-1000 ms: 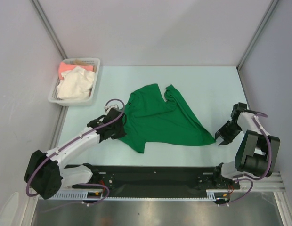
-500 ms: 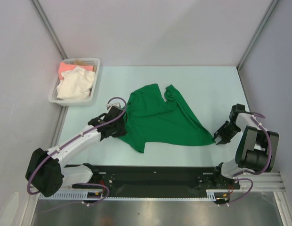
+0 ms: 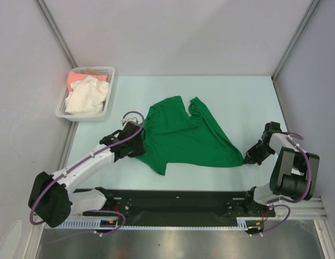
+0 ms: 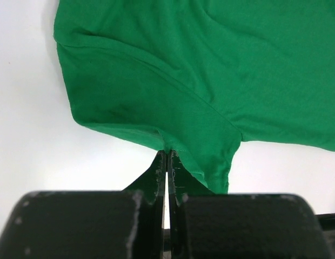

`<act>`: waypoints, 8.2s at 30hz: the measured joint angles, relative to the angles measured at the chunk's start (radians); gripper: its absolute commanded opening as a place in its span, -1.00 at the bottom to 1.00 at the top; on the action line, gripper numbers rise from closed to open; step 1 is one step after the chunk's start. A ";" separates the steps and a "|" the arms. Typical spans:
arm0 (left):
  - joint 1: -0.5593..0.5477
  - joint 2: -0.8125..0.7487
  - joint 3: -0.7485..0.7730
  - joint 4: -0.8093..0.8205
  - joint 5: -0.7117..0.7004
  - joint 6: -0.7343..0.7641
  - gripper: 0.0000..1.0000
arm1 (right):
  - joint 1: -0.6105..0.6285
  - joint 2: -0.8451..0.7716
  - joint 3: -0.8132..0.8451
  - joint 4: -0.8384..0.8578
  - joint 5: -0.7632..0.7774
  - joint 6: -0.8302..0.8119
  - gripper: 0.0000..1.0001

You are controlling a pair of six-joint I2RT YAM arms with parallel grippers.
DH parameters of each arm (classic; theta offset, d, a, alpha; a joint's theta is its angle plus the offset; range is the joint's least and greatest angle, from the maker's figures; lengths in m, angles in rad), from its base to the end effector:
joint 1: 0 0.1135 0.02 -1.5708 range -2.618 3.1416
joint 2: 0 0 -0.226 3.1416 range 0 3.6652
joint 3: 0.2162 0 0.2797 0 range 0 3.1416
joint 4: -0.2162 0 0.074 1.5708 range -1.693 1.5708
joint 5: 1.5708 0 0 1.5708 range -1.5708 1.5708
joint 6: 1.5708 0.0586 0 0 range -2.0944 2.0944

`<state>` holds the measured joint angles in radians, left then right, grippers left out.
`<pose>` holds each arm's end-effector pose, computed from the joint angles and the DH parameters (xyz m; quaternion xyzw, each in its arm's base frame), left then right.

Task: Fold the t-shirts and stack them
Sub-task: Flatten the tshirt out, then fold the tshirt

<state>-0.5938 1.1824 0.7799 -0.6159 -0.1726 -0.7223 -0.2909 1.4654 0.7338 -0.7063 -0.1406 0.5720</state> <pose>0.2364 -0.1474 0.1587 -0.0850 0.9550 -0.1005 0.2657 0.2486 -0.0659 0.0695 0.4120 0.9061 0.0787 0.0558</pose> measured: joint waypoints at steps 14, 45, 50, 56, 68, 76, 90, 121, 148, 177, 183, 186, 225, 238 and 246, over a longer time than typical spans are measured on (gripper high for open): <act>-0.112 -0.173 0.236 -0.063 -0.020 0.018 -0.99 | 0.114 -0.156 0.219 -0.061 0.092 0.009 -1.00; -0.131 0.152 1.456 0.196 -0.384 1.055 -0.99 | 0.044 -0.190 1.261 -0.185 0.198 -0.033 -1.00; -0.133 0.127 1.501 0.176 -0.302 1.050 -0.99 | 0.043 -0.264 1.340 -0.200 0.225 -0.045 -1.00; -0.135 -0.046 1.500 0.098 -0.131 0.943 -0.99 | 0.043 -0.459 1.343 -0.234 0.257 -0.072 -1.00; -0.136 -0.177 1.448 0.118 0.015 0.859 -0.99 | 0.040 -0.642 1.318 -0.224 0.318 -0.100 -1.00; -0.134 -0.006 1.029 0.387 -0.108 0.961 -0.99 | 0.039 -0.522 0.846 -0.008 0.369 -0.130 -1.00; -0.079 0.899 0.778 0.734 -0.314 1.045 -0.99 | 0.018 0.152 0.346 0.478 0.391 -0.113 -1.00; -0.006 1.096 1.226 0.402 -0.309 0.702 -0.99 | -0.083 0.663 0.978 0.233 0.208 -0.111 -1.00; -0.034 1.246 1.298 0.533 -0.571 0.912 -0.99 | -0.089 0.608 0.885 0.312 0.237 -0.076 -1.00; 0.043 0.967 1.183 -0.058 -0.156 0.377 -0.99 | -0.094 0.745 1.041 0.081 0.095 -0.152 -1.00; 0.140 0.959 1.177 -0.039 -0.151 0.374 -0.99 | -0.058 0.759 1.124 0.076 0.047 -0.148 -0.99; 0.174 0.971 1.226 -0.045 -0.142 0.375 -0.99 | -0.043 0.788 1.208 0.079 0.029 -0.140 -0.99; 0.151 0.741 0.954 0.000 0.101 0.246 -0.99 | -0.075 0.874 1.346 -0.083 0.019 -0.147 -0.98; 0.113 0.579 0.673 -0.047 0.183 0.177 -0.99 | -0.138 0.632 1.072 -0.150 0.006 -0.166 -0.98; 0.102 0.445 0.534 -0.051 0.234 0.143 -0.99 | -0.151 0.596 0.993 -0.156 0.024 -0.172 -0.99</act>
<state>-0.4919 1.6272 1.3144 -0.6674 0.0612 -0.5797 -0.4416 2.0613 1.7271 -0.8623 -0.1169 0.4004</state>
